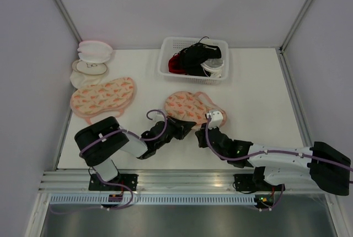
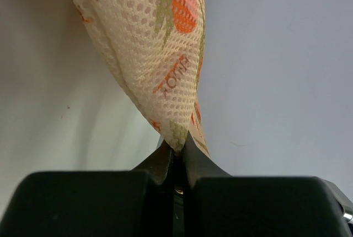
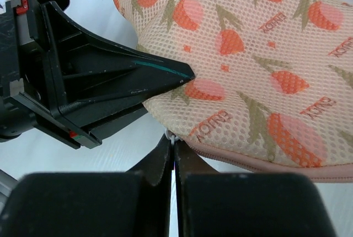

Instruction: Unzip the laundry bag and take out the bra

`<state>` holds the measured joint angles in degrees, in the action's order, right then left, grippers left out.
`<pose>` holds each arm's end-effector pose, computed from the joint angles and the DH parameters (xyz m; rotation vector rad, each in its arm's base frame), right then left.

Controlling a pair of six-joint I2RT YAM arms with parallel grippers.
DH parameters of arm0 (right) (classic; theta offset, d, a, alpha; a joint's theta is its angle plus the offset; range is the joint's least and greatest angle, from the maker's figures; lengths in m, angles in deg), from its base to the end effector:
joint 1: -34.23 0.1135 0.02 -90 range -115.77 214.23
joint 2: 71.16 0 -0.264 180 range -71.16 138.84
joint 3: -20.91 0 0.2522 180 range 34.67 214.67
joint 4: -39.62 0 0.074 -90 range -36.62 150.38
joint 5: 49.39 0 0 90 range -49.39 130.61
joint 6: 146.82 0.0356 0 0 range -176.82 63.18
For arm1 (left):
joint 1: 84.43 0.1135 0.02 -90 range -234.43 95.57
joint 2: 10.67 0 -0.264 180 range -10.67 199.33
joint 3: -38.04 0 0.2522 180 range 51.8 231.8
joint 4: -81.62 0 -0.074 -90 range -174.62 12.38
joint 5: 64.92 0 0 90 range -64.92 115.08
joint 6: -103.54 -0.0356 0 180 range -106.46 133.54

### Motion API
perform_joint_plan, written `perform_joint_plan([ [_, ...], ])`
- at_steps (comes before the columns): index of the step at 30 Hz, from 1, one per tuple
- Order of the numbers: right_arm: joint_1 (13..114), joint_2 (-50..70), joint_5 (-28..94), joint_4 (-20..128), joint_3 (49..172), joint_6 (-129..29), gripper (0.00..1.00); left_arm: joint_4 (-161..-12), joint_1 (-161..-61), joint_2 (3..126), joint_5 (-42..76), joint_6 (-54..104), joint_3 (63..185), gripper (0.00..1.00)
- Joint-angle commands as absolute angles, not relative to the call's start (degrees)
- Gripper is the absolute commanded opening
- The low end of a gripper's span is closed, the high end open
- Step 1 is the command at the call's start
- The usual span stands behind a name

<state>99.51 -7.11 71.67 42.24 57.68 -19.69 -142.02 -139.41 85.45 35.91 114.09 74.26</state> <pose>0.1084 0.1914 0.1832 -0.1773 2.0505 0.5624 0.1657 -0.2248 0.1273 -1.0079 1.9909 -1.5868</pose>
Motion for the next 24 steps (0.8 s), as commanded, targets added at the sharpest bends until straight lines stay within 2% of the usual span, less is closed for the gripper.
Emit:
perform_joint_plan([
  [1,100.1,-9.7,76.6,48.1,61.9,-17.3,0.00,-147.5,-138.9,86.3,34.5,115.5,73.3,0.02],
  [8,100.3,-11.3,79.8,64.5,65.5,-12.8,0.00,-150.9,-135.8,87.9,30.7,113.7,71.3,0.02],
  [16,100.3,-9.7,81.7,75.2,68.4,-8.7,0.00,-154.0,-131.3,88.9,25.3,110.2,69.0,0.02],
  [22,100.2,-5.4,85.5,82.6,71.6,-5.0,0.01,-158.3,-125.3,94.0,7.7,103.5,72.2,0.02],
  [24,100.2,-4.8,86.2,84.2,71.9,-4.5,0.00,-161.1,-121.7,96.6,-2.4,100.7,74.3,0.02],
])
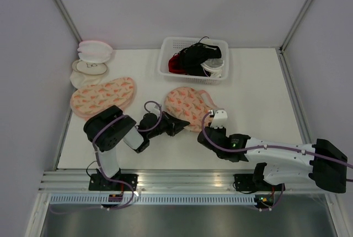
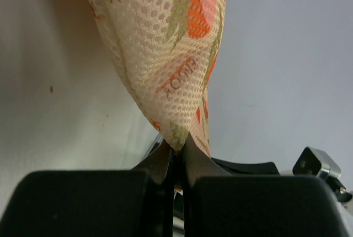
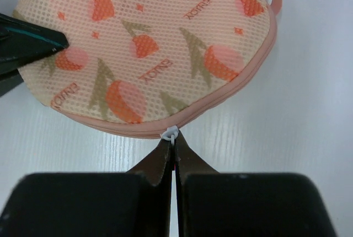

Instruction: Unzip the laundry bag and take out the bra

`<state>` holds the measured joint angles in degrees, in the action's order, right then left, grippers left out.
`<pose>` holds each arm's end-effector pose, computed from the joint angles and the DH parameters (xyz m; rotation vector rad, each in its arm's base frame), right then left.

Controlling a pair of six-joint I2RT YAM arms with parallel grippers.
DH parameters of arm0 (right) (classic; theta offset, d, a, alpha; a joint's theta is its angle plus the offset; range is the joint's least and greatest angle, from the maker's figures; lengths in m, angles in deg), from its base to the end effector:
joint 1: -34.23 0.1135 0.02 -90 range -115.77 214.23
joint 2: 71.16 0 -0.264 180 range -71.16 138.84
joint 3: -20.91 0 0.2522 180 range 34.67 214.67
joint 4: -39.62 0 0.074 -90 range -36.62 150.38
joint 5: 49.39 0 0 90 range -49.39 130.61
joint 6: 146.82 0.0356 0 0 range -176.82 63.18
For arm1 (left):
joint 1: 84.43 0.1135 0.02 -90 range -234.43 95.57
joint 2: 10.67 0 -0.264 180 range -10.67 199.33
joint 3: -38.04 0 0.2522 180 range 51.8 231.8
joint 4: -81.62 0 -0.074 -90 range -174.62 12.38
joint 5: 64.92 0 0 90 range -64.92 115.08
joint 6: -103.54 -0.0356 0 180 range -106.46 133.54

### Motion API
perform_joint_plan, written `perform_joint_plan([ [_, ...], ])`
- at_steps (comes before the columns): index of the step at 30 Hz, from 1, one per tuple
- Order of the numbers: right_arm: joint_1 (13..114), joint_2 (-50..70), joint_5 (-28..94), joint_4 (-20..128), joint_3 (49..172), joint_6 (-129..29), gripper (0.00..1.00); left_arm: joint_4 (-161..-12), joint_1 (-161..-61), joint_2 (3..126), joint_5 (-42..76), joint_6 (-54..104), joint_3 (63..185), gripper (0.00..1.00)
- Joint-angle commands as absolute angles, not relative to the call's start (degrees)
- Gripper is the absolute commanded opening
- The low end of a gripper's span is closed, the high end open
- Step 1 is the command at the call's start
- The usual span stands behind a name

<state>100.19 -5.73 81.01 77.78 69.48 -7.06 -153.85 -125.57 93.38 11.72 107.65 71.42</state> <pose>0.1064 0.1820 0.1976 -0.0584 2.2487 0.1588 0.1997 -0.1854 0.1031 -0.8319 2.1264 -1.7093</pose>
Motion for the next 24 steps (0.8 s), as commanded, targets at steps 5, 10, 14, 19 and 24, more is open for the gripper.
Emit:
perform_joint_plan([
  [5,100.3,-5.8,85.6,83.8,71.5,-5.6,0.00,-171.8,-115.0,103.6,-20.8,97.8,76.1,0.02],
  [10,100.2,-8.8,80.8,77.6,68.8,-10.3,0.00,-160.4,-114.7,101.8,-27.6,88.4,82.1,0.02],
  [14,100.2,-9.3,74.7,70.4,67.0,-14.0,0.00,-148.0,-114.7,98.9,-28.8,81.9,88.3,0.14],
  [19,100.2,-5.7,72.1,67.0,67.2,-13.9,0.00,-138.2,-115.3,90.6,-23.1,80.0,87.1,0.90],
  [24,100.2,-1.5,70.1,61.9,67.7,-15.1,0.00,-115.4,-119.6,76.4,-7.5,76.5,80.9,1.00],
])
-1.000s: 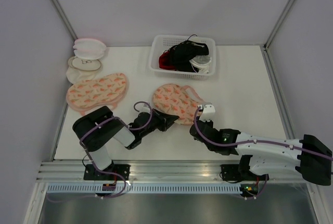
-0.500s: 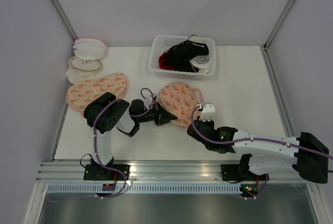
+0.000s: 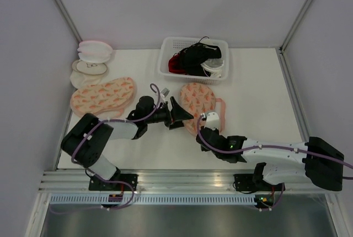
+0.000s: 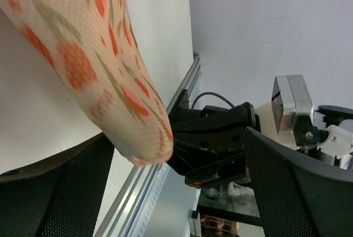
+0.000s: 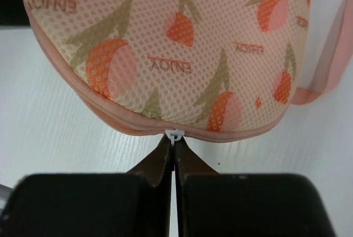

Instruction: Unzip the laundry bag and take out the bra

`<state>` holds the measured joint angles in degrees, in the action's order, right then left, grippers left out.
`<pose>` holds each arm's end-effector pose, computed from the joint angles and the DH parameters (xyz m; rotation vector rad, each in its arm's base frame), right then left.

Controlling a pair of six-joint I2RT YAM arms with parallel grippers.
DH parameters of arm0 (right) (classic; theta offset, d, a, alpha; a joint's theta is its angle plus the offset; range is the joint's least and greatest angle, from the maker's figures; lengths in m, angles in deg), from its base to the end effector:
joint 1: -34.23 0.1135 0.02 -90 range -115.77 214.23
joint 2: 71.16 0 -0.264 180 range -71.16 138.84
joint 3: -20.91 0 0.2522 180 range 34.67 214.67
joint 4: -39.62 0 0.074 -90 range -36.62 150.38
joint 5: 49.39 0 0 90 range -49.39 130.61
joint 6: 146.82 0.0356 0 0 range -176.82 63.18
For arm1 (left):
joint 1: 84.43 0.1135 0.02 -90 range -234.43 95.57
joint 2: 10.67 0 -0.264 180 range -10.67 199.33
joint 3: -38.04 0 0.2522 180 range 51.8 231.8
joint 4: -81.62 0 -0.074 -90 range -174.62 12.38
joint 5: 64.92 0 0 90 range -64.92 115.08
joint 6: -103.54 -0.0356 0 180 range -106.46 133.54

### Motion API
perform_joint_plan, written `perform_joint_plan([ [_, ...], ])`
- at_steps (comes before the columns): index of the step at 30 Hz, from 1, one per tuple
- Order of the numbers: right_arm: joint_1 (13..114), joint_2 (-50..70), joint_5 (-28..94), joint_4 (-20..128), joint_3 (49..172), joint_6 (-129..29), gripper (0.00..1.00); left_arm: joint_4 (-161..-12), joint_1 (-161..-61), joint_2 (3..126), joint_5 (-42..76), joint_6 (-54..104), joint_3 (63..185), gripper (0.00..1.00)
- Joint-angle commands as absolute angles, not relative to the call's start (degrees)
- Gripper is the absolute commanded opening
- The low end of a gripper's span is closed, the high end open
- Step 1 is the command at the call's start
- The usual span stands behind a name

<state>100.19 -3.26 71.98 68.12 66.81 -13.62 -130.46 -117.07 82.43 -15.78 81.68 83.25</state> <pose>0.1069 0.1942 0.1831 -0.2262 2.2972 0.2982 0.2405 -0.1817 0.1625 -0.0788 2.2348 -1.7651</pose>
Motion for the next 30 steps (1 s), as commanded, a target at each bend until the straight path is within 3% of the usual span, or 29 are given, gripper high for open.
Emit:
perform_joint_plan([
  [1,100.2,-1.0,68.7,59.7,67.8,-15.6,0.00,-113.9,-121.3,72.3,-4.1,77.5,79.0,1.00],
  [10,100.2,-1.6,61.3,44.3,64.6,-19.3,0.00,-114.2,-126.3,66.9,4.0,84.4,70.4,0.99],
  [17,100.2,-1.5,56.7,42.1,64.1,-20.4,0.00,-119.3,-126.4,70.1,8.6,88.4,69.3,1.00],
  [30,100.2,-1.9,56.2,43.4,62.4,-20.3,0.00,-122.8,-129.5,61.4,14.4,94.6,68.2,1.00],
])
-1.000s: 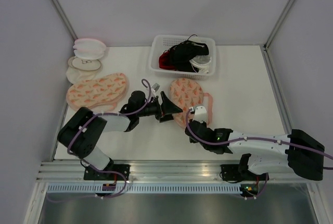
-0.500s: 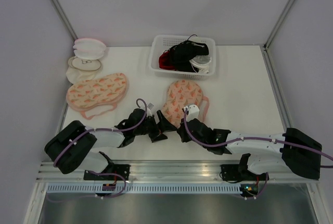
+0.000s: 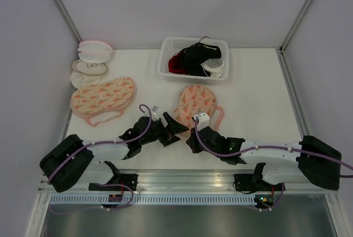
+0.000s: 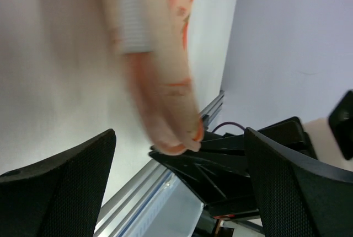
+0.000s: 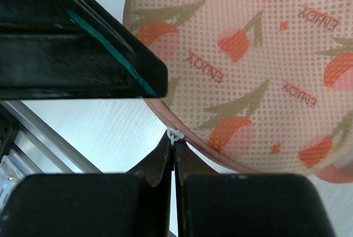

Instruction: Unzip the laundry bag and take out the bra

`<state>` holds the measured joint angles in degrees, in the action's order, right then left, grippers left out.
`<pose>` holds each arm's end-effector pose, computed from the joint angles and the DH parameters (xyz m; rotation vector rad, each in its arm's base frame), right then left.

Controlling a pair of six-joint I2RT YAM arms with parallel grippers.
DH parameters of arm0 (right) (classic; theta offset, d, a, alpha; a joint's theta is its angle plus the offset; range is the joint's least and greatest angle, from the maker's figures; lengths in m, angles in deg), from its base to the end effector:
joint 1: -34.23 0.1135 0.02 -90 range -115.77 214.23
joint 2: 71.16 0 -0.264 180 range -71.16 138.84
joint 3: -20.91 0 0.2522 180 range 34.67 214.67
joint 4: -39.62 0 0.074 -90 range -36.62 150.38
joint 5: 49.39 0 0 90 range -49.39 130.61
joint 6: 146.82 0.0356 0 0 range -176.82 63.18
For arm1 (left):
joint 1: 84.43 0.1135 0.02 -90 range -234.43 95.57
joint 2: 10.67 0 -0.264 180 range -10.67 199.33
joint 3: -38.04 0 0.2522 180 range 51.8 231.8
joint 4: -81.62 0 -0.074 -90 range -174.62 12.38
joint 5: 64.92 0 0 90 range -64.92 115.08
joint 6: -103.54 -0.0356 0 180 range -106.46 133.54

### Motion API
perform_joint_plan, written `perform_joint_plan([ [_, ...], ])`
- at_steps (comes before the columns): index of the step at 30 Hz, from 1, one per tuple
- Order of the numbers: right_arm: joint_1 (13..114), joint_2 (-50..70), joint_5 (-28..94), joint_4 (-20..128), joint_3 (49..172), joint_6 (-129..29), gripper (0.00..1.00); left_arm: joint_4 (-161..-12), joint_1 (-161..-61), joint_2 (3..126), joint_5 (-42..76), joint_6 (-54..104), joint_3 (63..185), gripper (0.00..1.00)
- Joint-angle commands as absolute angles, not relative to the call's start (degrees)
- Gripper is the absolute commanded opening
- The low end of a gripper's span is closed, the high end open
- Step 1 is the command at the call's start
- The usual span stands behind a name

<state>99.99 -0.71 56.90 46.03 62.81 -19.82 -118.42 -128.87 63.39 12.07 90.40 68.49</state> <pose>0.1084 0.2164 0.1798 -0.3941 2.2092 0.7111 0.1584 -0.1666 0.1499 -0.4862 2.2993 -1.4685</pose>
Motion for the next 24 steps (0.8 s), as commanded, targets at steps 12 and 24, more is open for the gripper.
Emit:
perform_joint_plan([
  [12,100.2,-1.3,54.6,40.9,63.1,-20.8,0.01,-125.0,-130.3,68.9,15.3,96.2,70.3,0.91],
  [24,100.2,1.5,55.0,48.4,66.1,-20.6,0.01,-127.2,-130.1,71.8,16.6,94.1,71.6,0.02],
])
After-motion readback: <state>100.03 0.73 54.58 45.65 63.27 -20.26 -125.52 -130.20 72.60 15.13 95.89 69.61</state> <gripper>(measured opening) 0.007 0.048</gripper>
